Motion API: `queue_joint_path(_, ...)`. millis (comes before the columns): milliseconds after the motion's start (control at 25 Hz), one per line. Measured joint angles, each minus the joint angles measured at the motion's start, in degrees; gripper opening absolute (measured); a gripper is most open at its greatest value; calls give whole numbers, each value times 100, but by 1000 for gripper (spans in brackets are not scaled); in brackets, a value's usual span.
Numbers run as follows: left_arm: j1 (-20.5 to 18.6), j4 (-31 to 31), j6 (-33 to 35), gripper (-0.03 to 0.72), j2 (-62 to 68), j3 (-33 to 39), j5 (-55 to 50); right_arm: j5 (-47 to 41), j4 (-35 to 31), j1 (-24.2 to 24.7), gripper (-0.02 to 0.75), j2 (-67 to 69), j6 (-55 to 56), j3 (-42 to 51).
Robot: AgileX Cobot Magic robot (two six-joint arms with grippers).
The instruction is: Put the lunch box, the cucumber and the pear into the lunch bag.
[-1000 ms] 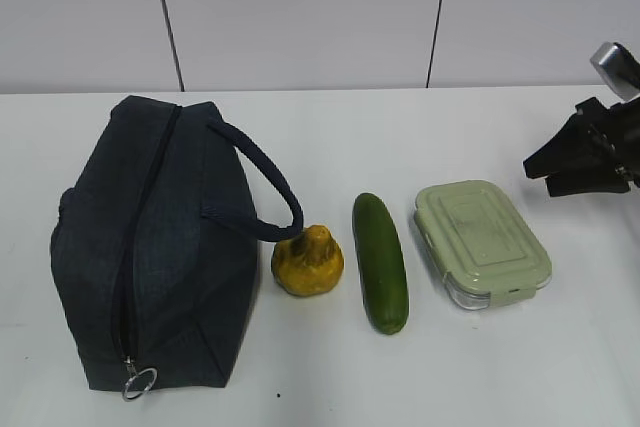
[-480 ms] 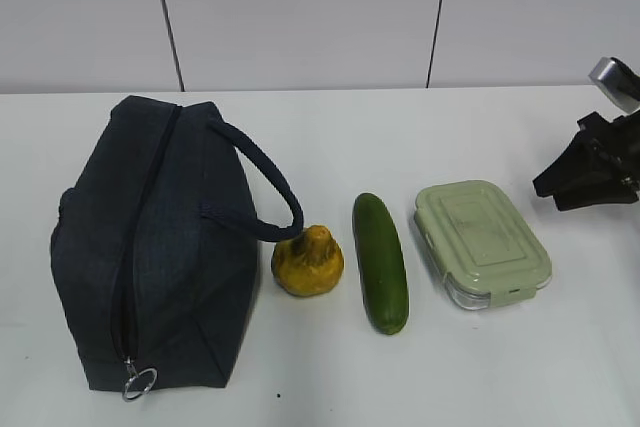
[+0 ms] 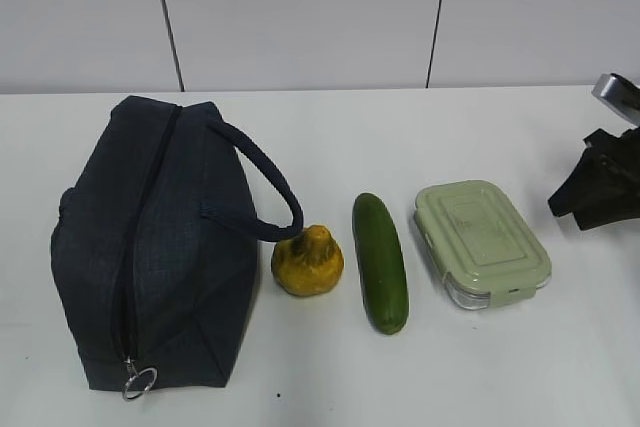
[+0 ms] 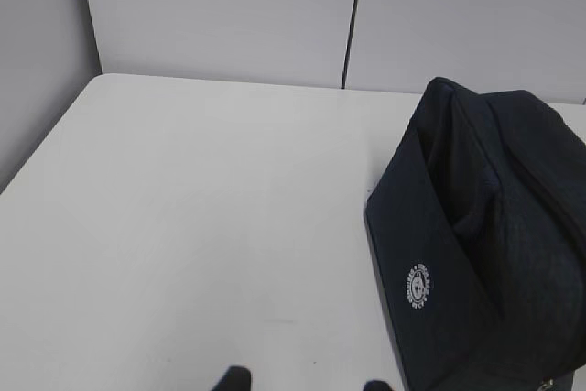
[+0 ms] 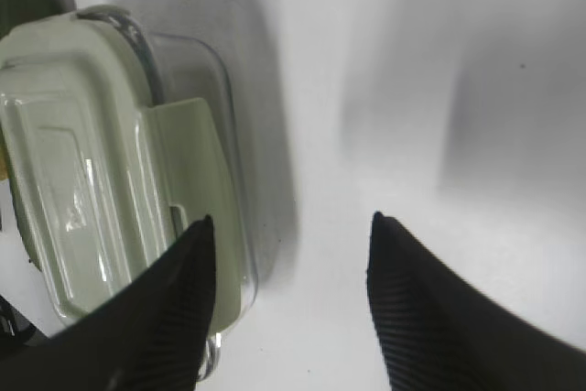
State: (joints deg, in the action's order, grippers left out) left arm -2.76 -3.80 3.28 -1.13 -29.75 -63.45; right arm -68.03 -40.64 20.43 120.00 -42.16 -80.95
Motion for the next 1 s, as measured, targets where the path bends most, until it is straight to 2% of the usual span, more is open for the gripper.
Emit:
queue_joint_path(200,0,0,0,238,0,0,0,-13,-190,-67,447,0,-53,155)
queue_joint_path(640,0,0,0,238,0,0,0,-13,-421,-357,452,-213,-429,334)
queue_joint_path(1000,0,0,0,238,0,0,0,-4,-402,-750,538,-213,-474,334)
